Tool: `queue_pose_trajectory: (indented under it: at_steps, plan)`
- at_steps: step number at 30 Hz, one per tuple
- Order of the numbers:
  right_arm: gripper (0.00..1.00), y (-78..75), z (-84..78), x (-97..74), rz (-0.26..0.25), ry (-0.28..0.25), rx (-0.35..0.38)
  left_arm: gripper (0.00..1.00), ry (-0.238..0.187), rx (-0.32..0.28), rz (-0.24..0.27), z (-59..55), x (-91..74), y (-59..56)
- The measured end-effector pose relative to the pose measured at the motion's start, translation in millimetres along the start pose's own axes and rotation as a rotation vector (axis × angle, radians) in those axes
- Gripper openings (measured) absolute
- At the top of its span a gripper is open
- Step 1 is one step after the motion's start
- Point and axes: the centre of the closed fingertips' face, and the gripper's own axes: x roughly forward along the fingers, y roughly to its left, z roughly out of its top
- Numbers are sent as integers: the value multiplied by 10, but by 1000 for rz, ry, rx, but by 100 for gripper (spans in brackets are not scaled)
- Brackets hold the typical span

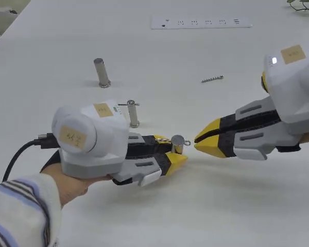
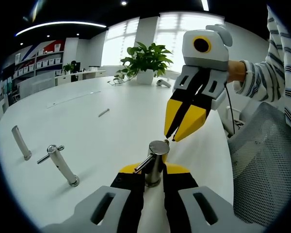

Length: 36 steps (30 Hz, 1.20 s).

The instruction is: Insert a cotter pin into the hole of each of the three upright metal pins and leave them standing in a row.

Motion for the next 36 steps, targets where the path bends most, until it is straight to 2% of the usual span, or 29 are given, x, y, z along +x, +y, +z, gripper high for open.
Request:
queue_pose_trajectory:
  at_steps: [13,22,24,27,31,32,36]
  plan:
    - [14,19,-37,-48,-34,-41,33,12,2,-6,2,0,3,1]
    - [15,38,-3,-58,-53,-84,72,13,4,-10,4,0,-2,-8]
    - [16,51,3,-54,-55,-93,77,16,9,-19,-8,-4,-10,-34]
    - [17,65,-8,-38,-54,-93,84,26,24,-13,-44,-31,-41,-111]
    - [19,83,6,-21,-56,-108,90,32,50,-10,-46,-99,-140,-146]
    - [19,86,12,-18,-56,-112,90,34,68,-4,-35,-136,-181,-141]
    - [24,93,30,11,-53,-118,73,46,84,-9,-38,-181,-297,-190]
